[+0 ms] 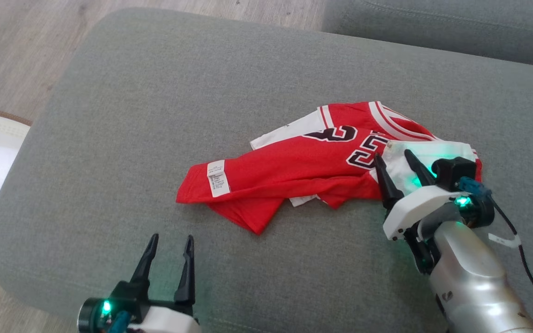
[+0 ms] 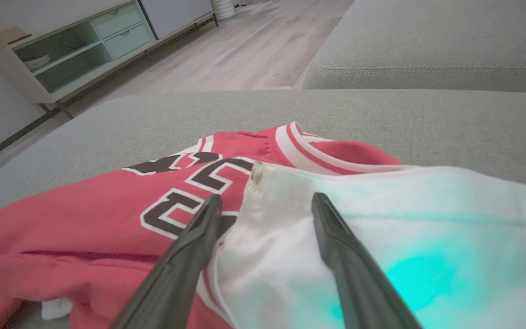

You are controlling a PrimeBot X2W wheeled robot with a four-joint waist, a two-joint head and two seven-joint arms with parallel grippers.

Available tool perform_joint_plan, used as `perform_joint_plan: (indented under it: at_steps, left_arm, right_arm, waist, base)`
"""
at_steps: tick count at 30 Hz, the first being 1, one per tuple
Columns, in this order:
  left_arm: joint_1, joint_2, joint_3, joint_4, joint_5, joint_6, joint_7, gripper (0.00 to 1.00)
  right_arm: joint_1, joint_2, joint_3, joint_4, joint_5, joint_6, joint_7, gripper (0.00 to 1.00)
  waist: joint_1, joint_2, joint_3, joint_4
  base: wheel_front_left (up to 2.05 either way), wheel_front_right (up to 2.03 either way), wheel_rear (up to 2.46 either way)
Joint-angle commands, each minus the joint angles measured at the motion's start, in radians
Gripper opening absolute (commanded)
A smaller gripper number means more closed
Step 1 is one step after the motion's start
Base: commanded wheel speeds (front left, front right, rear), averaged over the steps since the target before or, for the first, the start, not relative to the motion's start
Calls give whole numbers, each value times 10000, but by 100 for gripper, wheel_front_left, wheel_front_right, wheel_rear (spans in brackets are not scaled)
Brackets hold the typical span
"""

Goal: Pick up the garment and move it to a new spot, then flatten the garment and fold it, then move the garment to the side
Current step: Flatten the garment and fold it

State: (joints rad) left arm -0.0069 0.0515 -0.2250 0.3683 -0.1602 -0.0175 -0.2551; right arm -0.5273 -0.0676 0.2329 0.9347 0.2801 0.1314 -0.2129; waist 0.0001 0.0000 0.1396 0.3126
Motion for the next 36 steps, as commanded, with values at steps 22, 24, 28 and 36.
perform_joint_plan:
  at_steps: [22,24,28,36]
  left_arm:
    - [-408,-12,32,-198,-123,21,-67,100]
    - [-359,-12,130,-218,-76,21,-67,100]
    - [-193,-12,479,-243,43,5,-67,100]
    - [218,-12,1186,-445,173,34,-67,100]
  right_arm:
    - [-204,173,-282,-1074,137,-7,-486,0]
    - [62,173,-587,-1686,14,-7,-486,85]
    - [949,173,-1141,-2976,-247,-7,-487,100]
    - [2914,173,-2182,-4219,-621,-7,-487,100]
  waist:
    - [-1,0,-274,-156]
    - [-1,0,-448,-285]
    - [-1,0,-847,-738]
    - [-1,0,-1351,-1682]
  base:
    - [0,0,0]
    - [0,0,0]
    - [0,0,0]
    - [0,0,0]
